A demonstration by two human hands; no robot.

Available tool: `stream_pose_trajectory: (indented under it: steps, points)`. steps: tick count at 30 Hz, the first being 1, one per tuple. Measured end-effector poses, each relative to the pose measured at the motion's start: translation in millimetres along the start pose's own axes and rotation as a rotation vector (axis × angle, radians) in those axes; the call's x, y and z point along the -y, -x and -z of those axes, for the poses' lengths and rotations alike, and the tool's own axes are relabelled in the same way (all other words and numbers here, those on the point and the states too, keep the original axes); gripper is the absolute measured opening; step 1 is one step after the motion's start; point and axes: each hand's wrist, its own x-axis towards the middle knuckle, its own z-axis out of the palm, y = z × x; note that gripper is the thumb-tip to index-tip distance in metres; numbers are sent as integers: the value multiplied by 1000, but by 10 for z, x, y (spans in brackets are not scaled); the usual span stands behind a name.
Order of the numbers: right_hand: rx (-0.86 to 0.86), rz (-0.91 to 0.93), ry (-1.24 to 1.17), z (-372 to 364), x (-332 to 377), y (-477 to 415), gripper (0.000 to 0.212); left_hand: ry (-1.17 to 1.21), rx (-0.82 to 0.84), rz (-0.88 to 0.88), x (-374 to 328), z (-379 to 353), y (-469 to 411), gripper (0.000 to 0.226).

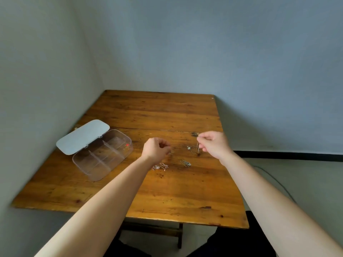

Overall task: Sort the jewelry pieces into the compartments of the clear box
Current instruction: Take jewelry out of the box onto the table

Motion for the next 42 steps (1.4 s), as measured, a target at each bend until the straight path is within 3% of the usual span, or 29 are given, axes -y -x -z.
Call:
stream_pose_trajectory:
  steps: [3, 5, 10, 15, 19, 23, 29, 37, 42]
  points:
    - [102, -18, 414, -110, -247, 18, 18, -210, 54, -32, 161, -43, 33, 10]
    - [109, 16, 564, -179, -287, 12, 21, -259, 94, -57, 187, -1, 45, 16]
    - [15, 81, 650, -287, -43, -16, 23, -359, -4, -192, 153, 338, 121, 24]
    - [48, 225, 564, -599, 188, 42, 27, -496, -337, -317, 408, 820, 344, 21]
    - [219, 423, 493, -1014, 422, 157, 28, -673, -450, -185, 784, 1114, 488, 27]
    - [373, 637, 568, -1445, 704, 228, 38, -784, -329, 48, 1150, 1270, 531, 47]
    - [519, 793, 879, -1849, 1064, 134, 61, -866, -341, 19, 1332, 1207, 527, 60]
    - [602, 899, 1198, -2068, 1366, 9, 40, -915, -377, 0, 1350, 1162, 515, 52]
    - [671, 843, 1383, -2239, 1395, 84, 28, -931, -389, -4, 1314, 1155, 531, 51]
